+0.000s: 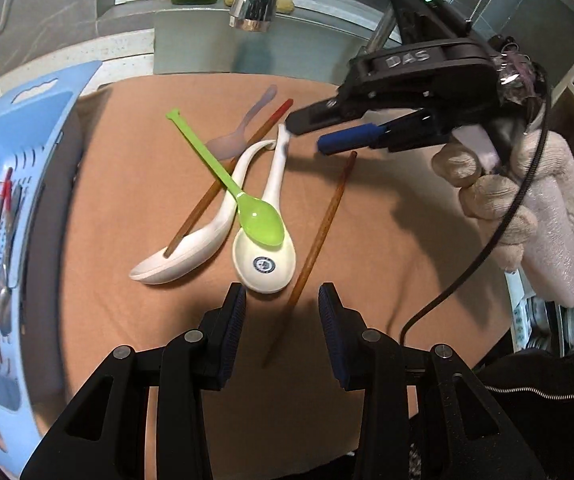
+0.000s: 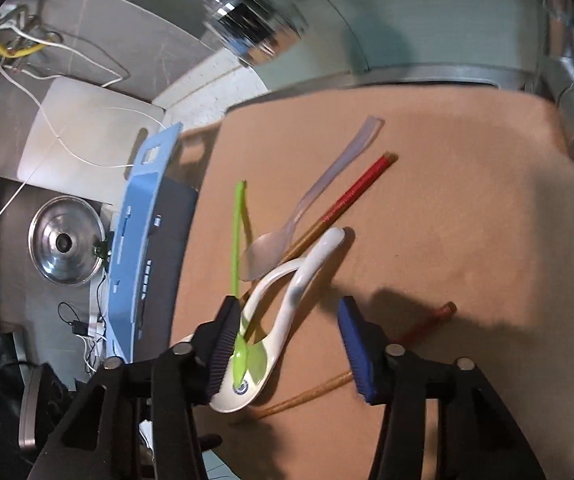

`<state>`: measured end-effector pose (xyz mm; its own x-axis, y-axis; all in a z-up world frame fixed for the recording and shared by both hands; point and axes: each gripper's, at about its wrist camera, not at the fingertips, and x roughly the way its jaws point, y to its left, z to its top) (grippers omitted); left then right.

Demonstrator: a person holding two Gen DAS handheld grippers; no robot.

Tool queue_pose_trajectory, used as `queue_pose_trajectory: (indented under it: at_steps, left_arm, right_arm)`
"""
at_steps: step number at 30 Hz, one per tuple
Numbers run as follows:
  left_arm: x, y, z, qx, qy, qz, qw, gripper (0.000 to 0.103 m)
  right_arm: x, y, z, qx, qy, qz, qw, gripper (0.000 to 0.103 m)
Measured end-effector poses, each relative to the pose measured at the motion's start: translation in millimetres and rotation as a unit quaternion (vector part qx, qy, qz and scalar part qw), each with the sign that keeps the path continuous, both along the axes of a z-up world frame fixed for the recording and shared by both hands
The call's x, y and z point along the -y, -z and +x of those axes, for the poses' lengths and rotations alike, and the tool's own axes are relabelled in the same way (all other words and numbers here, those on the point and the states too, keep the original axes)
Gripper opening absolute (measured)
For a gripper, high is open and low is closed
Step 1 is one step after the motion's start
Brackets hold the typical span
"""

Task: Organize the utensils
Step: 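Move the right tool back over the pile toward the white ceramic spoon, then close the right gripper on the white ceramic spoon handle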

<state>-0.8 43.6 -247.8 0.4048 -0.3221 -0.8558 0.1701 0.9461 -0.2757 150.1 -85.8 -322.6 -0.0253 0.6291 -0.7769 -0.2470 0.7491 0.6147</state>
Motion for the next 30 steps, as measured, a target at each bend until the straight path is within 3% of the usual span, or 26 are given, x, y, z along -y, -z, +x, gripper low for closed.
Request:
queue_pose_trajectory:
  at_steps: [6, 16, 26, 30]
  left_arm:
    - [2, 11, 7, -0.005, -0.019, 0.01, 0.9998, 0.036]
    - [11, 24, 21, -0.015, -0.01, 0.038, 0.9991, 0.036]
    - [26, 25, 24, -0.008, 0.012, 0.057, 0.9983, 0.036]
    - [26, 23, 26, -0.005, 0.018, 0.056, 0.9982, 0.036]
  right_arm:
    - [-4, 19, 5, -0.032, -0.002, -0.003, 0.999, 0.037]
    - [-16, 22, 11, -0.037, -0.006, -0.007, 0.999, 0.036]
    - [-14, 29, 11, -0.059, -0.001, -0.008, 0.998, 0.014]
    - [-9, 30, 10, -0.07, 0.008, -0.002, 0.997, 0.013]
